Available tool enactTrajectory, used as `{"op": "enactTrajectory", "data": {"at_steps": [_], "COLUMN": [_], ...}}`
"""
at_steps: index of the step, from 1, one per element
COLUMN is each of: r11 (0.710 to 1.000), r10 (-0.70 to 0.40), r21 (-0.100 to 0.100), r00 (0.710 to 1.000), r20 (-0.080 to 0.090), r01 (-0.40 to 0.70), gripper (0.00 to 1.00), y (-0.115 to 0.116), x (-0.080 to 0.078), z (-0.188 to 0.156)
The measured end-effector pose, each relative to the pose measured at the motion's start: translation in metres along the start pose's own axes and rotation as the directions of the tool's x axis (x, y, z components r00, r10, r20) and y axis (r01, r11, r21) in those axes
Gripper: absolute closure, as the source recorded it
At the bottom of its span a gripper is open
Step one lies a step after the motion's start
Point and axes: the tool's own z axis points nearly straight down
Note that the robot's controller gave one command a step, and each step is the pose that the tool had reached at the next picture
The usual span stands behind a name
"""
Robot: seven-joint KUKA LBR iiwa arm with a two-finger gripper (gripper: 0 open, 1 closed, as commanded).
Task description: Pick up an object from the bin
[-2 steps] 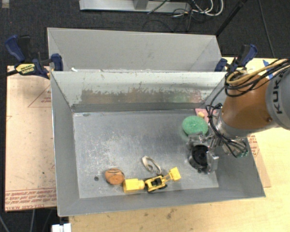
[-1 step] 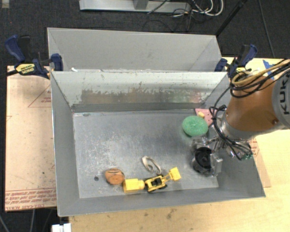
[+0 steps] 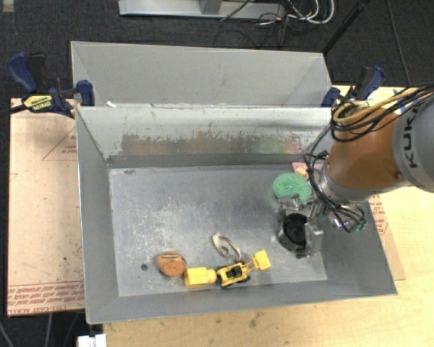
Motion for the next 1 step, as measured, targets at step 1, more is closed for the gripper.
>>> {"op": "enactTrajectory", "data": {"at_steps": [1], "r11": [1.0], "r10": [0.004], "r21": [-0.003], "r00": [1.0], "r20": [-0.004], "r01": [-0.004], "gripper": [1.0], "y": [0.0049], "x": [0.0074], "z": [-0.0132]}}
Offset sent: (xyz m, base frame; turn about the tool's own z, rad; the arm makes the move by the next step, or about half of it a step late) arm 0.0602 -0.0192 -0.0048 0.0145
